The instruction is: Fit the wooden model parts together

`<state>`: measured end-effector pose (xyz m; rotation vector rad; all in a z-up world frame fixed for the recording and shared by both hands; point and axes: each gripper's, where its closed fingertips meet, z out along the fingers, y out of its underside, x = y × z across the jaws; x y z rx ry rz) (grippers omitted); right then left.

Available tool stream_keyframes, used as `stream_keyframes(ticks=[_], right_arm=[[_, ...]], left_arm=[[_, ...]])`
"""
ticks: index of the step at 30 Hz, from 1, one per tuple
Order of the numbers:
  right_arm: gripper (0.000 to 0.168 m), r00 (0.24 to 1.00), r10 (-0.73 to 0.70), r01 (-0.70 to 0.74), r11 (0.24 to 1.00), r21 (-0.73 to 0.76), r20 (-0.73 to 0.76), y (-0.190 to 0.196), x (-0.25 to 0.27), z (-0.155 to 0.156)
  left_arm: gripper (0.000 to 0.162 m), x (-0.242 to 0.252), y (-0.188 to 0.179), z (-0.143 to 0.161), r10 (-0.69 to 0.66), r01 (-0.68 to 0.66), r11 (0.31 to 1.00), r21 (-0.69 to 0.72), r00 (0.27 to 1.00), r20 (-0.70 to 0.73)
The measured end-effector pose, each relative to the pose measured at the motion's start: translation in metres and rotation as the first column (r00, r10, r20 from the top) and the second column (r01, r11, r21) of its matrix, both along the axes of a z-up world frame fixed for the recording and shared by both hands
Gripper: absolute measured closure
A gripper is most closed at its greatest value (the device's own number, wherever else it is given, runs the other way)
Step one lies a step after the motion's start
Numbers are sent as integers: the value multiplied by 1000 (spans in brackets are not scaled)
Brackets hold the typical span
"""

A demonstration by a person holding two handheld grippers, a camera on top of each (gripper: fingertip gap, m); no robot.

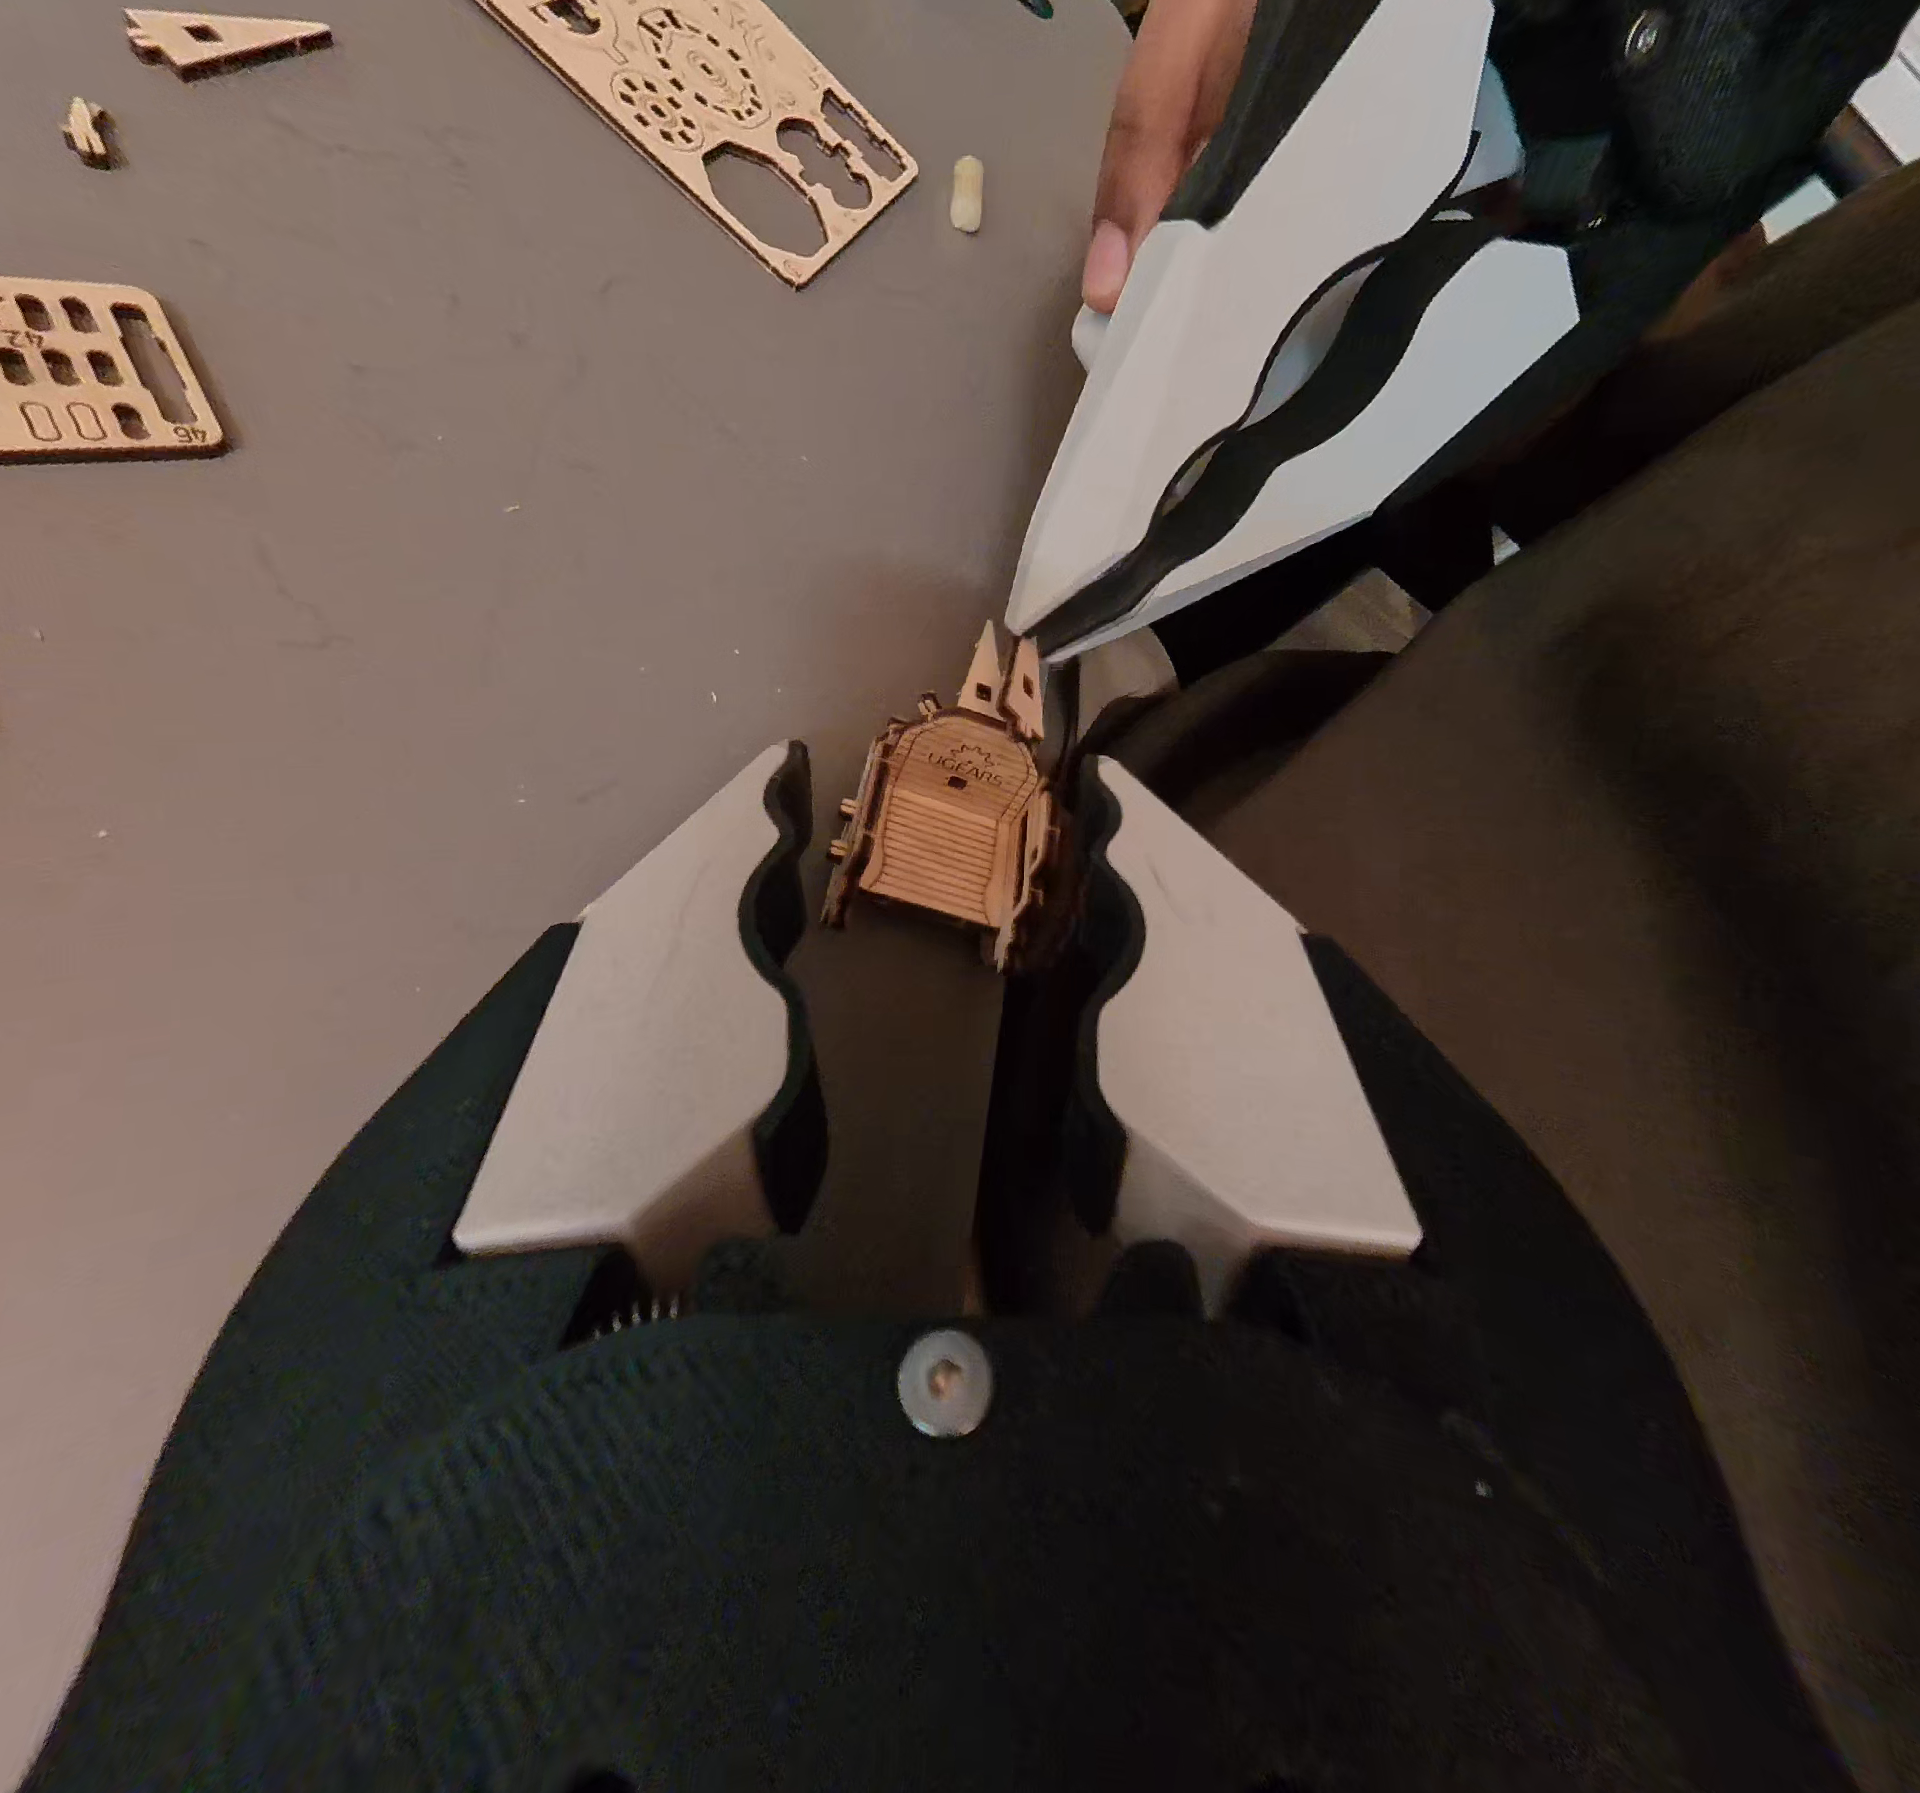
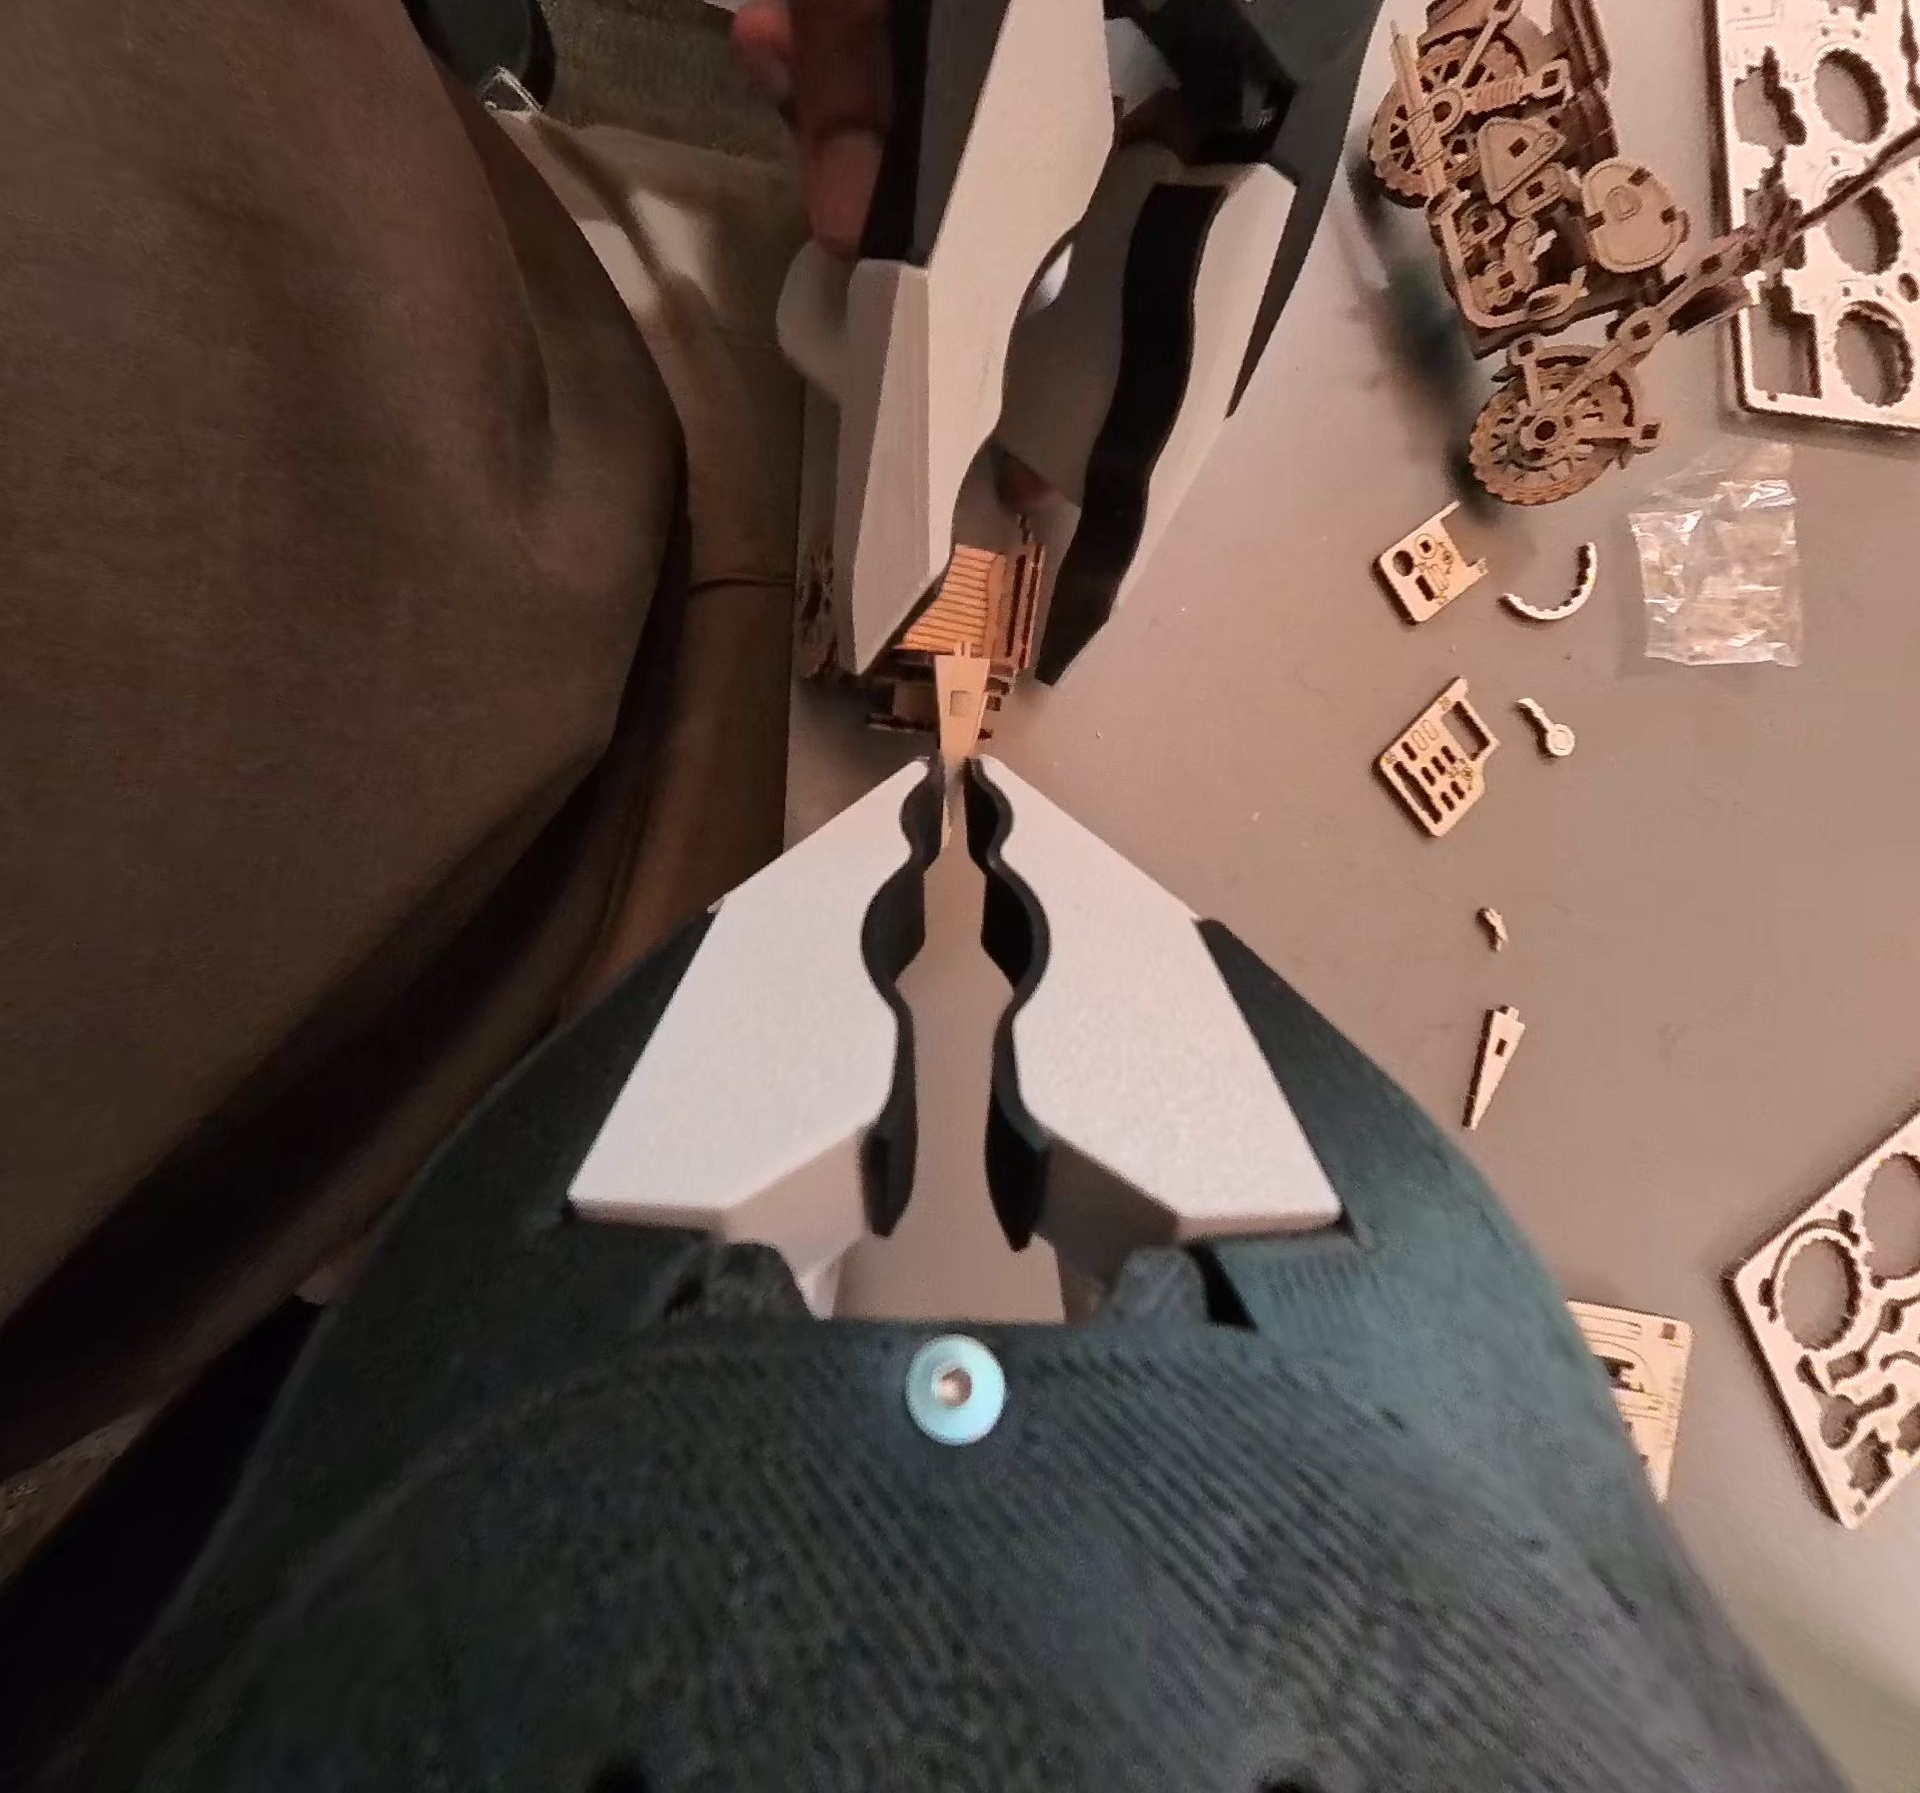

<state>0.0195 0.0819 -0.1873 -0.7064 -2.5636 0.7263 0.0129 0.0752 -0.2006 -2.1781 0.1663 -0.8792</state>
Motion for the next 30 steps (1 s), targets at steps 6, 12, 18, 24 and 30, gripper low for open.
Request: stream_keyframes(ticks=[6, 12, 18, 24, 30], right_arm=[[166, 999, -9, 9, 1000, -14, -33, -2, 3, 2], [166, 998, -28, 26, 999, -33, -58, -5, 9, 6], [166, 996, -41, 44, 998, 37, -75, -2, 9, -1], [166, 994, -25, 36, 994, 102, -106, -5, 8, -3], [166, 992, -12, 30, 989, 148, -122, -6, 8, -6]], left_arm=[[103, 6, -4, -3, -43, 45, 999, 17, 995, -88], [111, 9, -5, -9, -56, 59, 998, 12, 985, -160], [110, 6, -4, -6, -38, 40, 999, 11, 993, -108], [113, 4, -2, -4, -20, 21, 1000, 11, 997, -74], [114, 4, -2, -2, -22, 22, 1000, 11, 998, -51]])
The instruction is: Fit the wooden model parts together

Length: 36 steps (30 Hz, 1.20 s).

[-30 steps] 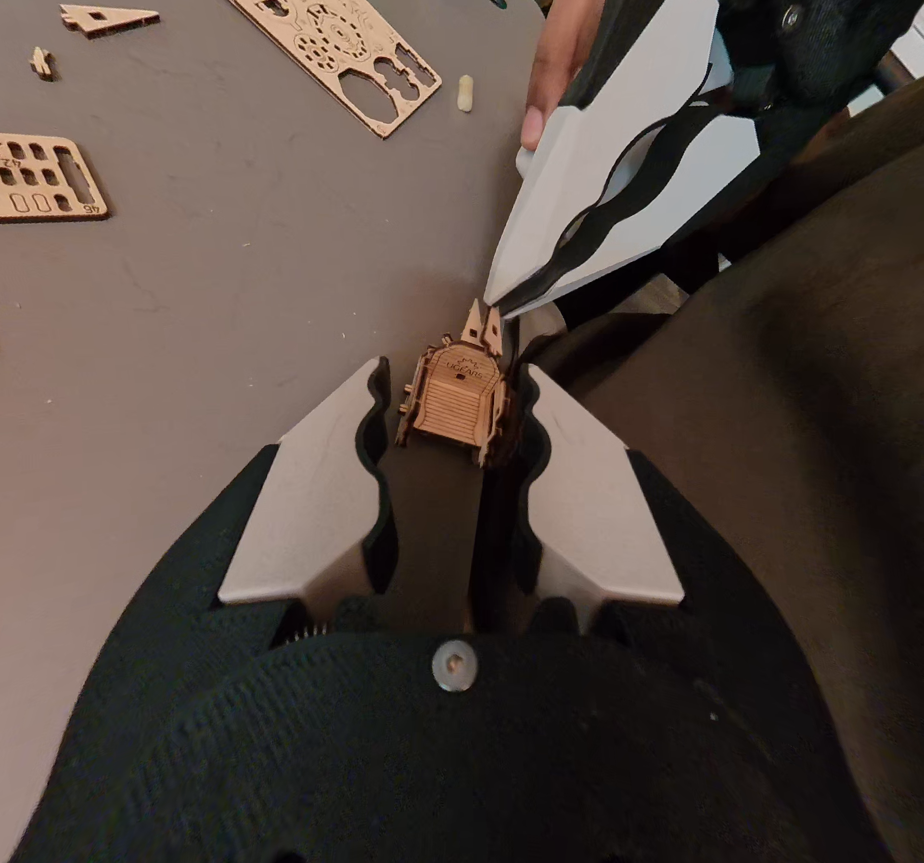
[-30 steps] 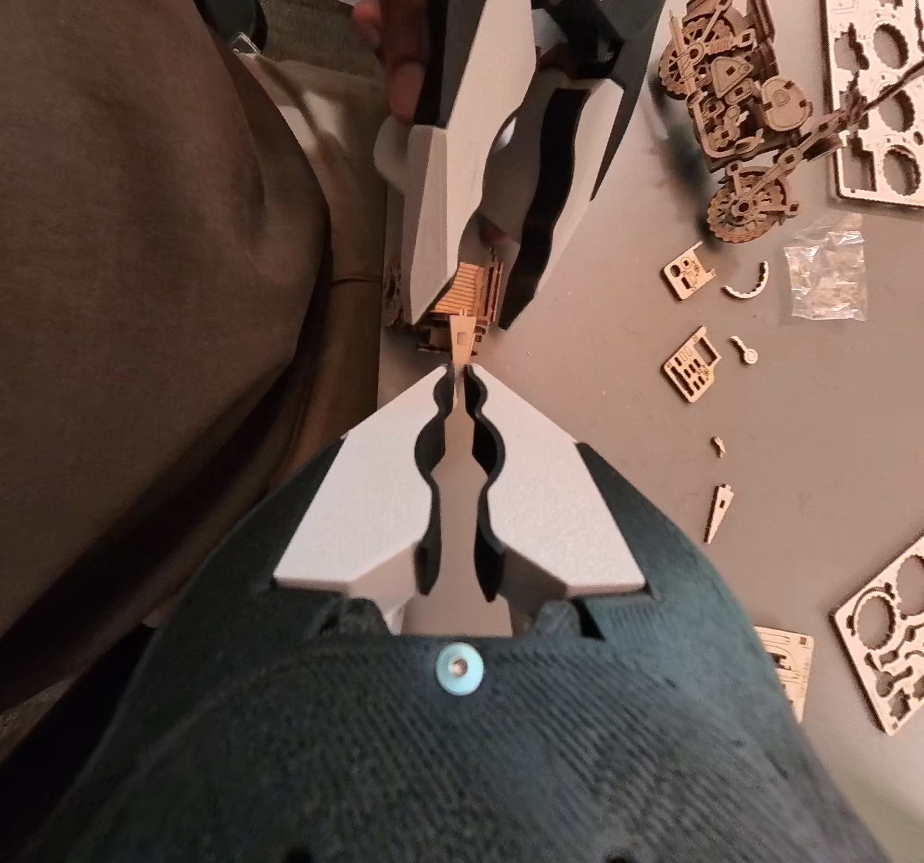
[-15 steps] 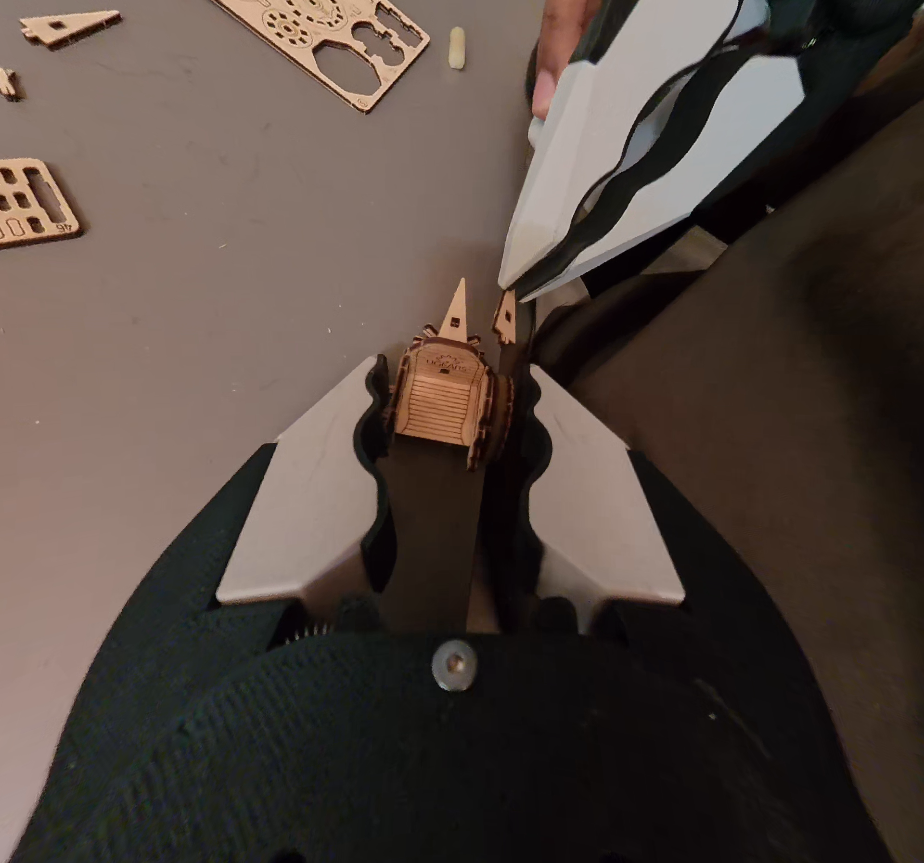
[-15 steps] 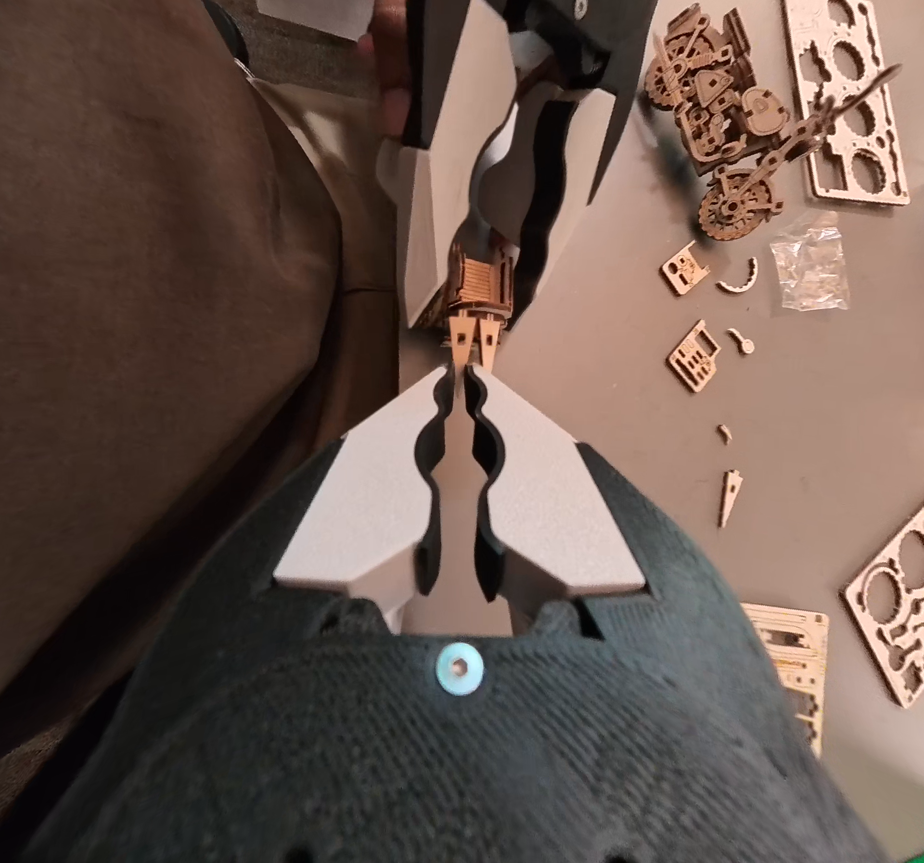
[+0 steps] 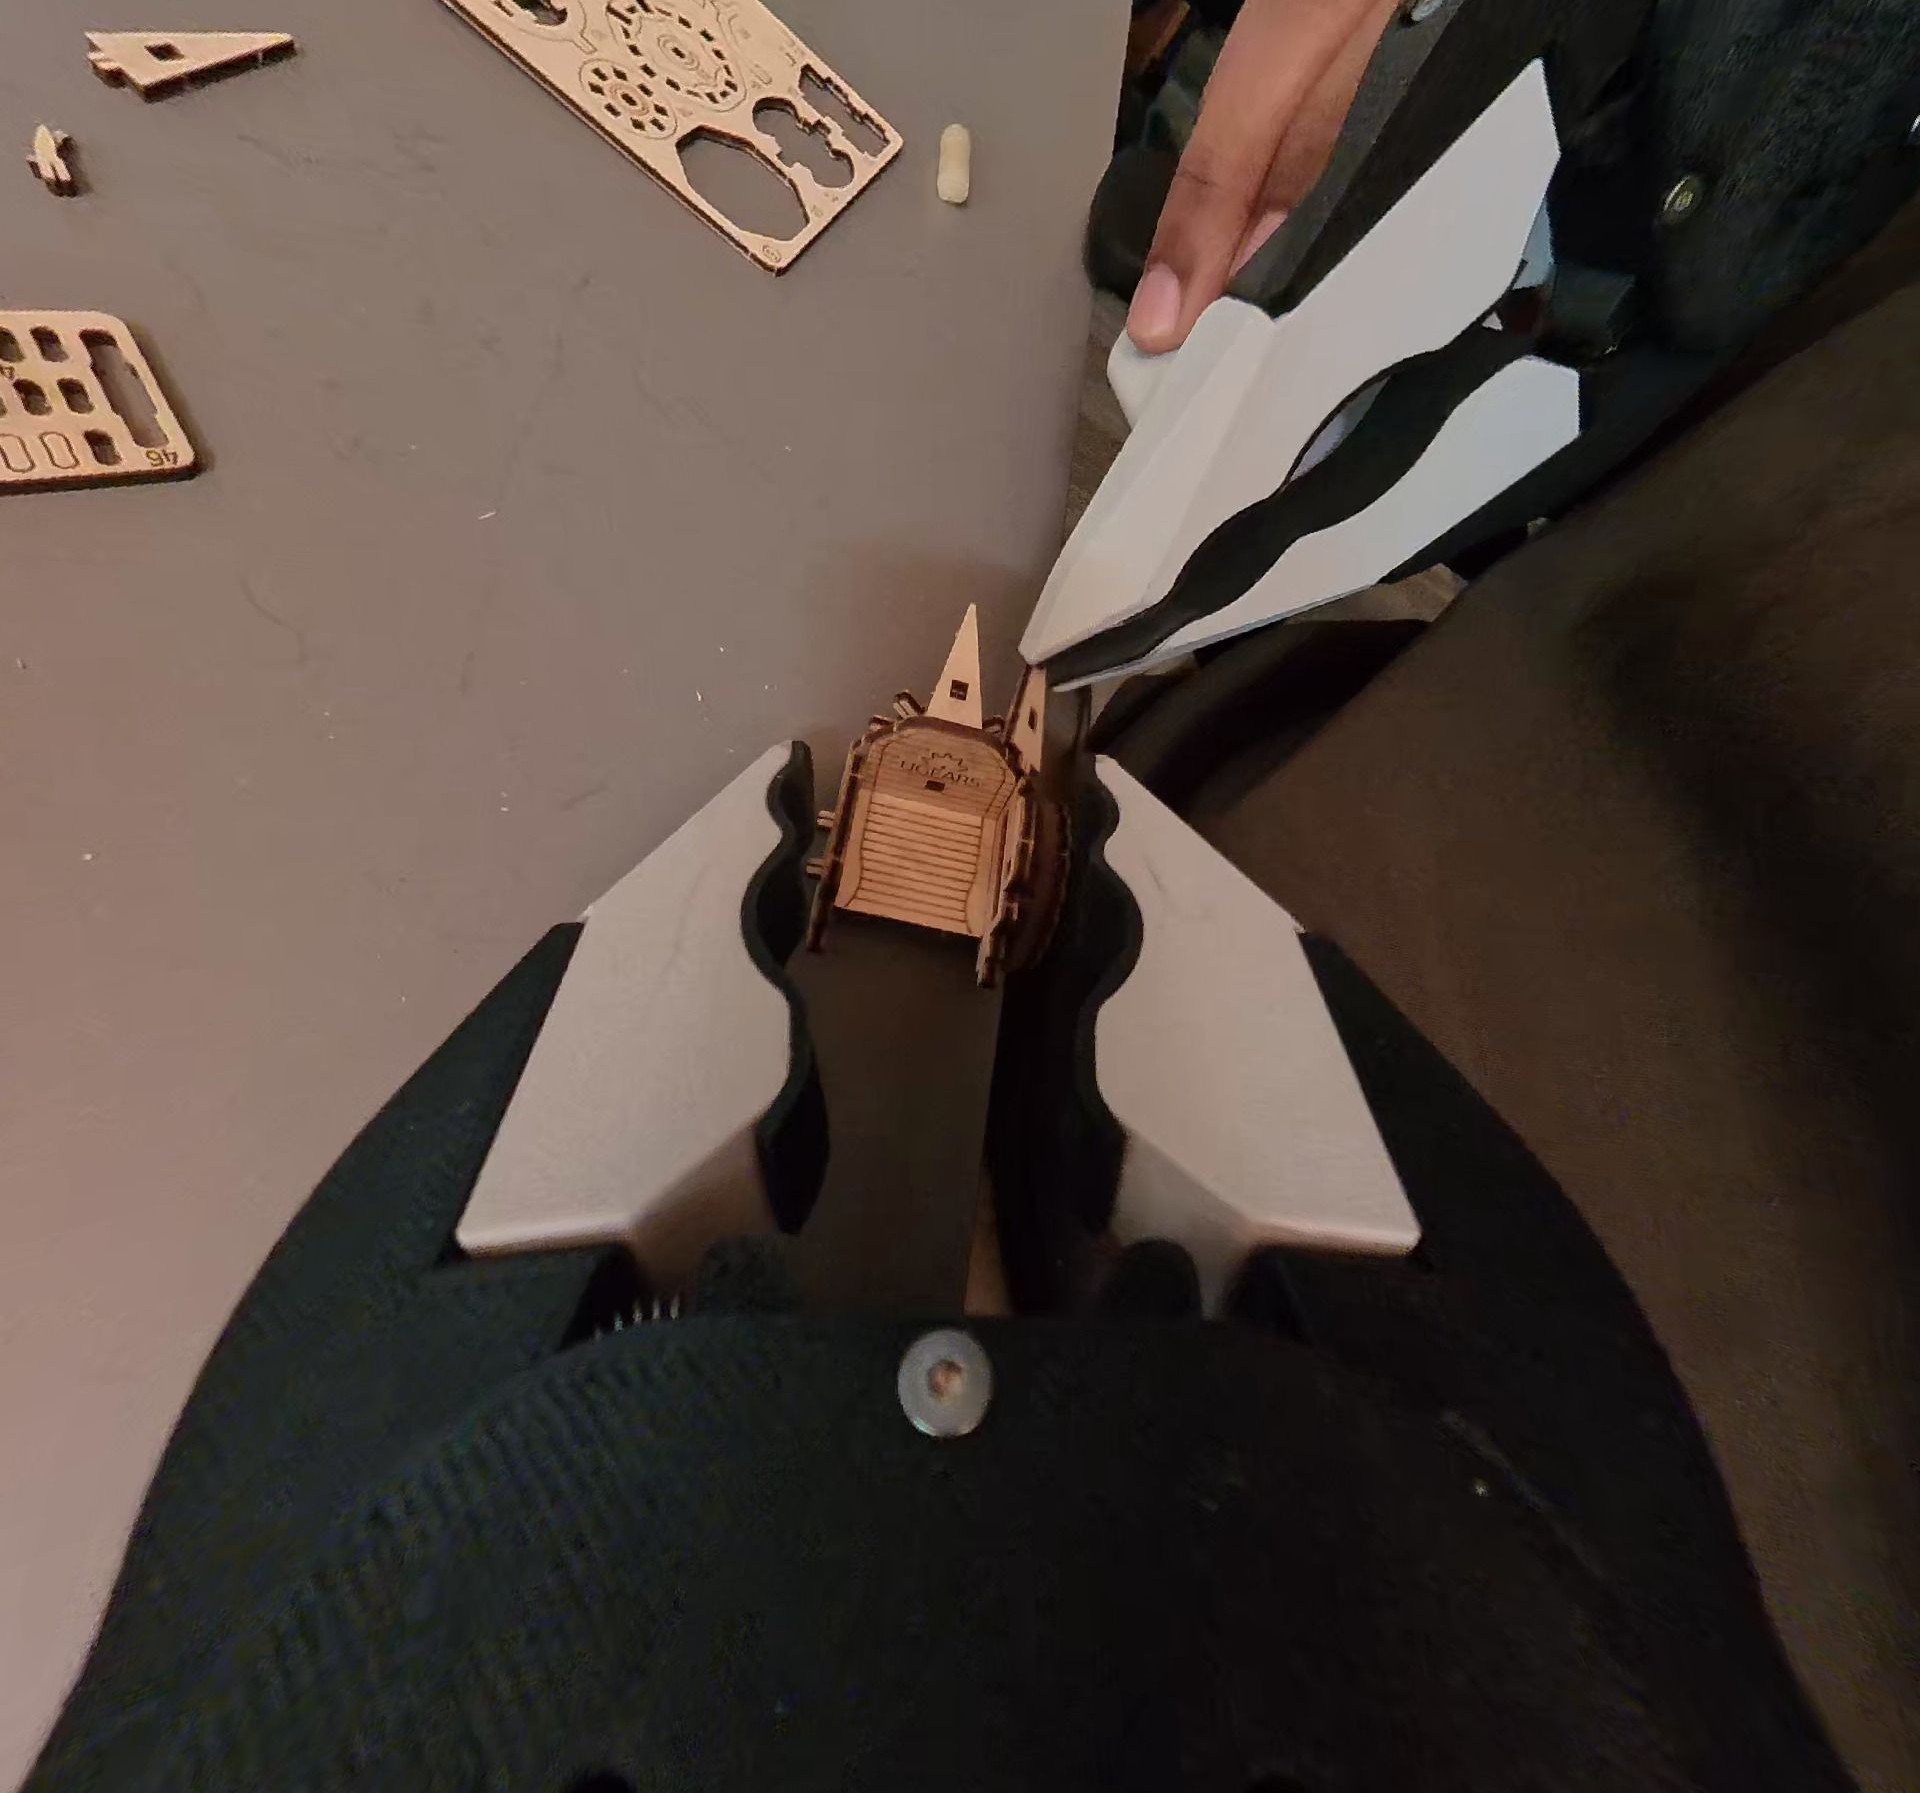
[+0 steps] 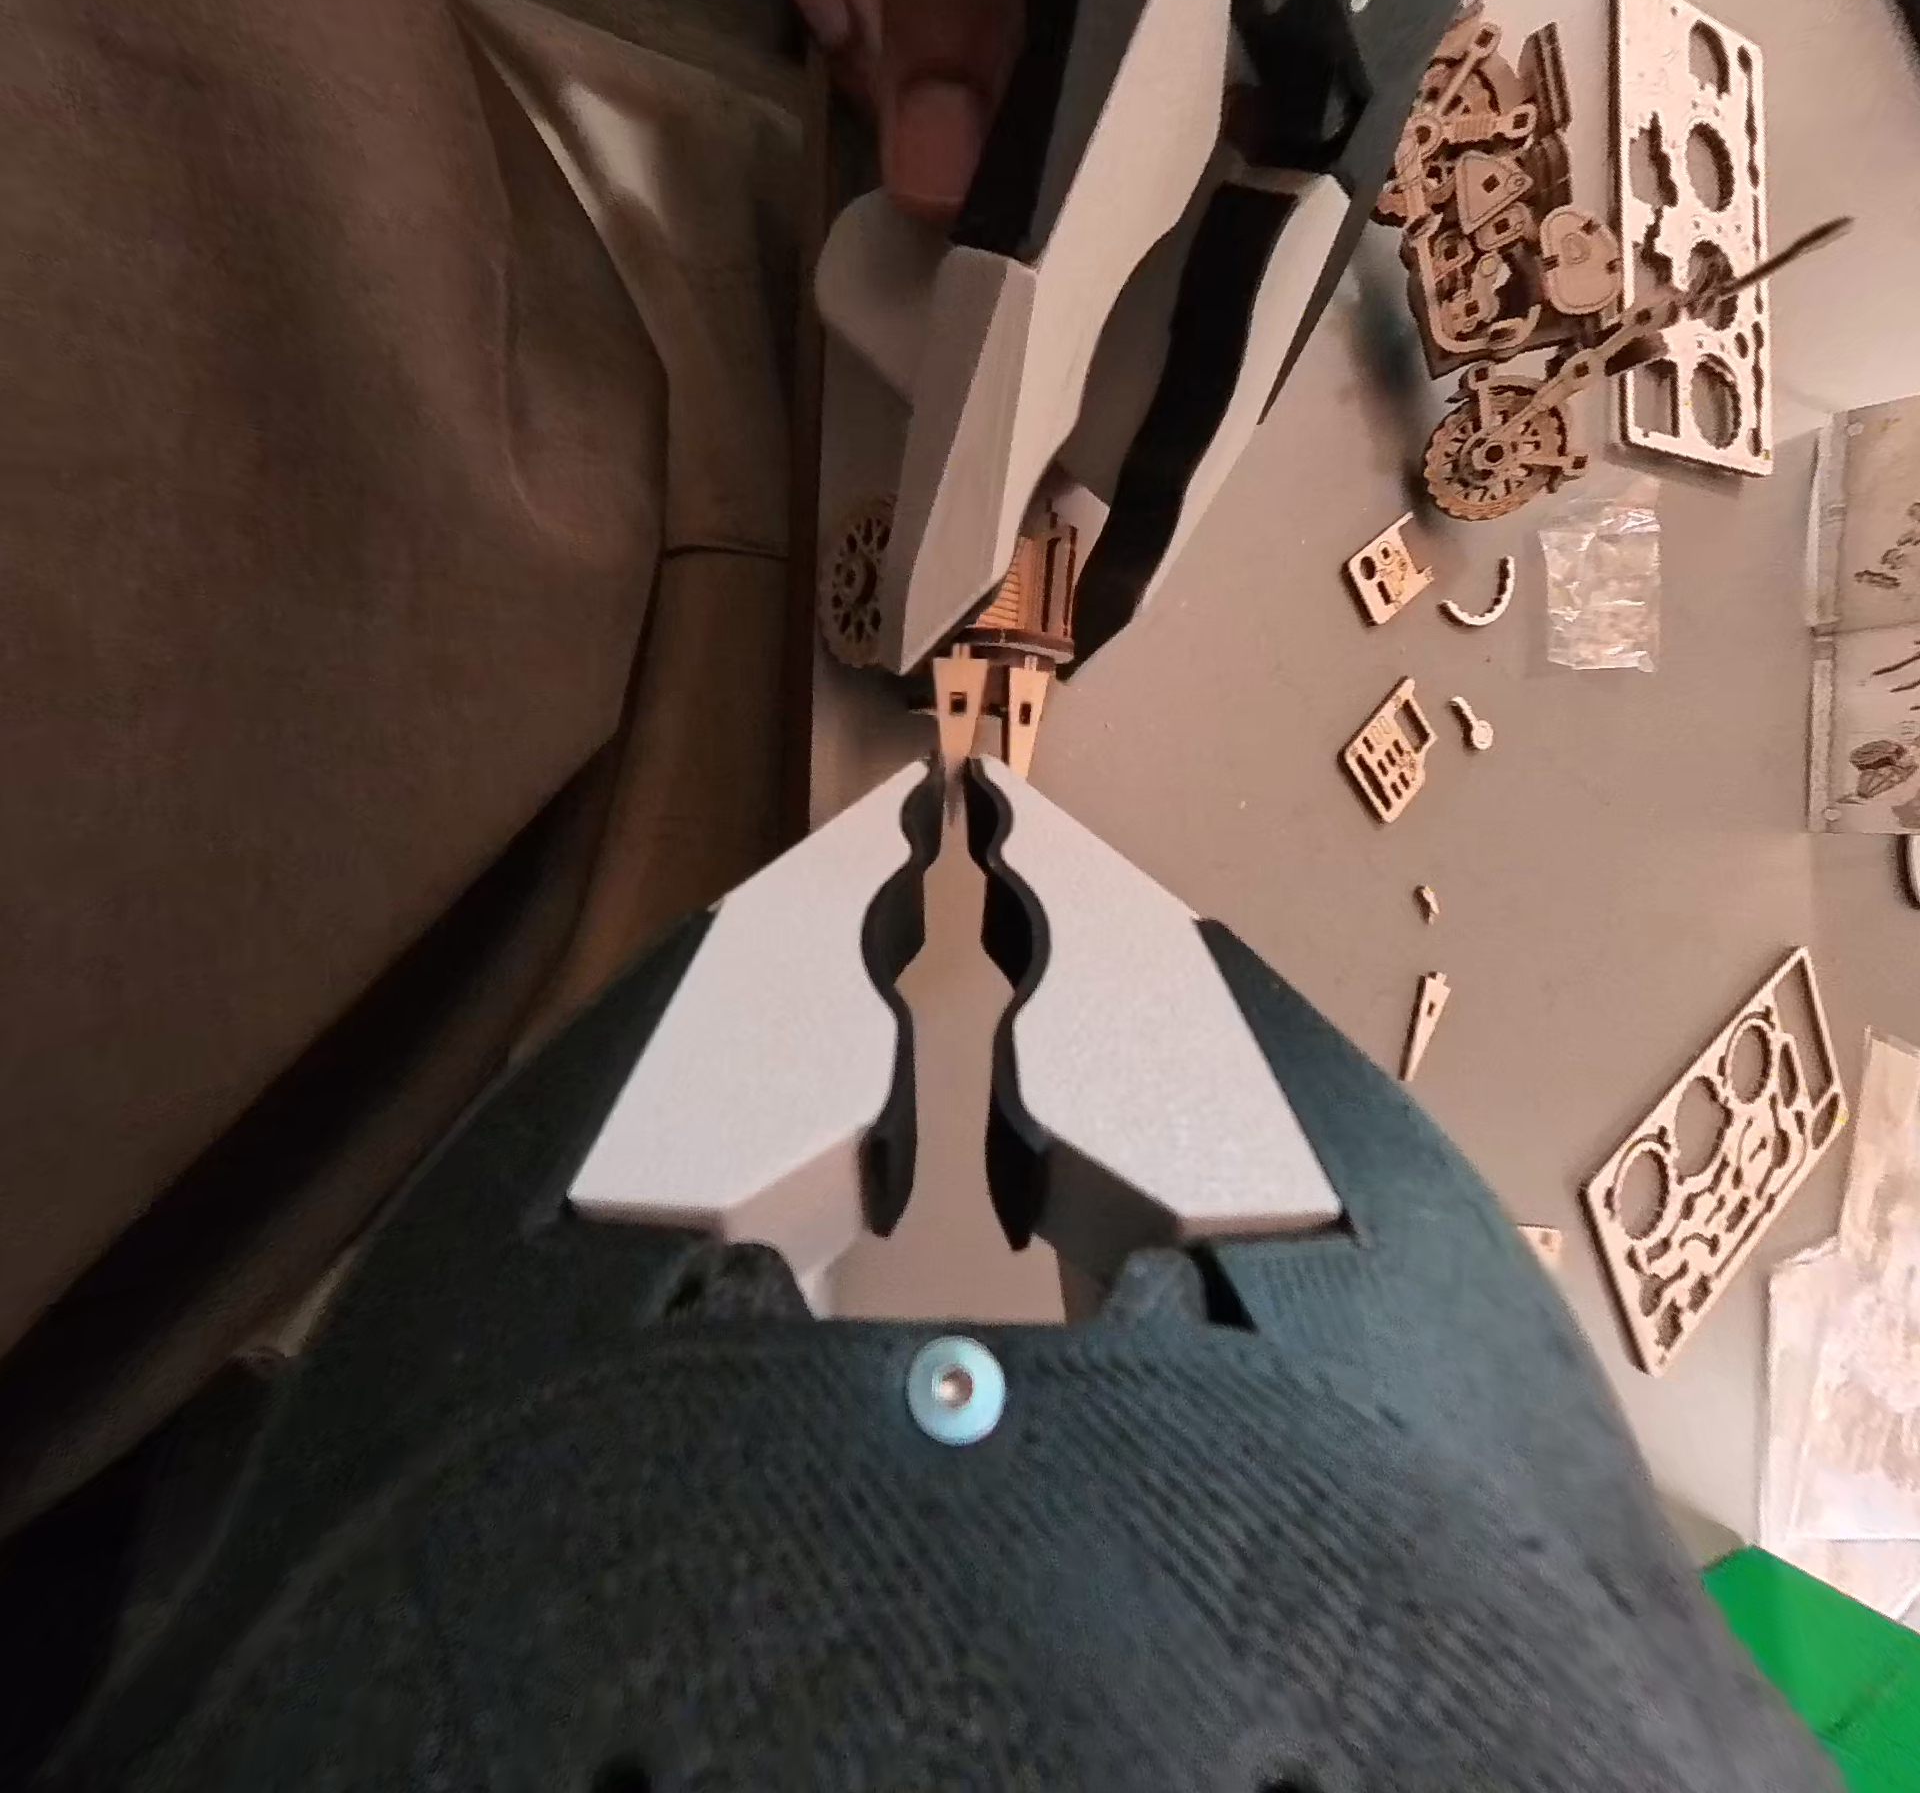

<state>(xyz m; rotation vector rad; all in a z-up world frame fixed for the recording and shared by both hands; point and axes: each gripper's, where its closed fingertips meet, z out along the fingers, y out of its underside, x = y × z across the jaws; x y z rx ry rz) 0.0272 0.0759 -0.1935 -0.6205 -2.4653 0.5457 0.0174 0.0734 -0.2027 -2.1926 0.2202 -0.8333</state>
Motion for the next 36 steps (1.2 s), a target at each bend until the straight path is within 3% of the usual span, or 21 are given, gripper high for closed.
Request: stream_keyframes(ticks=[36], right_arm=[[166, 998, 28, -28, 1000, -3, -57, 2, -4, -1]], left_arm=[[129, -4, 3, 2, 25, -24, 1000, -20, 998, 58]])
